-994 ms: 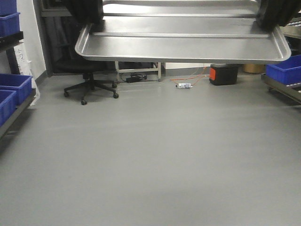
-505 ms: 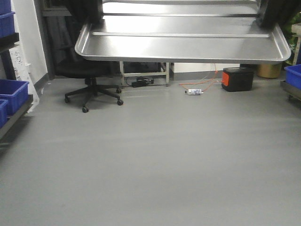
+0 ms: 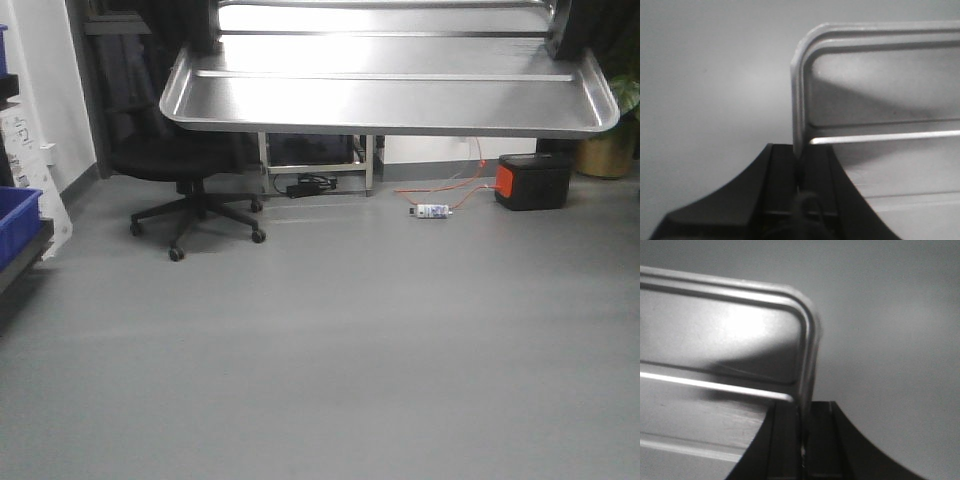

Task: Grab silver tray and place in blue box
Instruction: 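Keep the tray held level with both grippers while driving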

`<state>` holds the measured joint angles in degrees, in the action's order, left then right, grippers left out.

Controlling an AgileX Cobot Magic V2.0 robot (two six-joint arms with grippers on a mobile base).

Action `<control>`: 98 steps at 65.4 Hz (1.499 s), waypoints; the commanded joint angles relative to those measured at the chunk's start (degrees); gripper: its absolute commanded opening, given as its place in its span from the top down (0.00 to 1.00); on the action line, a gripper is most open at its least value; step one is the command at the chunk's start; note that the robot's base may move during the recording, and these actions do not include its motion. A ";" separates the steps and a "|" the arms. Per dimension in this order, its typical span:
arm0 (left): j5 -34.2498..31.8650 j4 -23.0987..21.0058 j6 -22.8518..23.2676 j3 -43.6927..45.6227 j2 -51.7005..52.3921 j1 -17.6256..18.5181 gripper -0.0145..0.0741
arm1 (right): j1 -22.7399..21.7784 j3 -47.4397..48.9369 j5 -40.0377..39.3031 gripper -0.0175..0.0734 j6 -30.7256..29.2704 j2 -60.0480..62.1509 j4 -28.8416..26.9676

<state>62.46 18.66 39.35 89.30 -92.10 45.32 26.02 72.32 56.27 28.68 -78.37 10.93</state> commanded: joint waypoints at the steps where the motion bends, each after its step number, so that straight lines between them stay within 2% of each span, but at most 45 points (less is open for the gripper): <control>1: -1.44 1.46 -0.94 1.91 2.15 0.46 0.95 | -0.02 2.30 -2.99 0.74 -0.61 1.97 1.72; 98: -1.44 0.94 -0.94 1.91 2.15 0.46 0.95 | -0.02 2.30 -2.83 0.74 -0.61 1.97 1.72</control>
<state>62.46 18.22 39.35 89.30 -92.19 45.32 26.02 72.32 56.73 28.79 -78.37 10.93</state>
